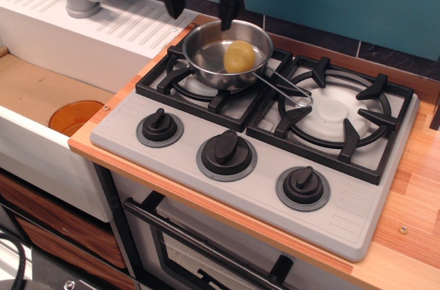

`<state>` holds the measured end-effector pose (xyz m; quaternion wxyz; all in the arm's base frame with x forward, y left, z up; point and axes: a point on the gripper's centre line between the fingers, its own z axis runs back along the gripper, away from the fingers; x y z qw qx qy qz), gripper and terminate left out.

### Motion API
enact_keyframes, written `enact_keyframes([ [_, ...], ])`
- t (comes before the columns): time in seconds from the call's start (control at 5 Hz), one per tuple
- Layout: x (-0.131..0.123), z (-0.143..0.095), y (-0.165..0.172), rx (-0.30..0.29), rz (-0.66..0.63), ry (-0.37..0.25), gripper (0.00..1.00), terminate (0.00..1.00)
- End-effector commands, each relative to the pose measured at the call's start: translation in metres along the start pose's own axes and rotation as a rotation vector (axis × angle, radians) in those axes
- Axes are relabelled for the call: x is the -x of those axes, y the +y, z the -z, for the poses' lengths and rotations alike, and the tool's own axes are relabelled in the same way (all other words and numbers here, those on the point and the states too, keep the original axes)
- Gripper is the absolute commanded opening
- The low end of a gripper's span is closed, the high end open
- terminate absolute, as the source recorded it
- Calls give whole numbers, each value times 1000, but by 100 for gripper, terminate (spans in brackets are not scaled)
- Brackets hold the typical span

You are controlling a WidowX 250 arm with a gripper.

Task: Put potato in pot or pan an put pot or pan on stove

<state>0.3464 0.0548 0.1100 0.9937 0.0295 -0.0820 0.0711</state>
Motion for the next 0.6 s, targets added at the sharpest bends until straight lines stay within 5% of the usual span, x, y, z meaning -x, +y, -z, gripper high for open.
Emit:
enact_keyframes([
  [0.0,10,-47,-57,-39,-50,-54,100,0],
  [0.2,17,-49,-80,-33,-68,-60,100,0],
  [0.4,17,-49,-94,-24,-76,-53,100,100],
])
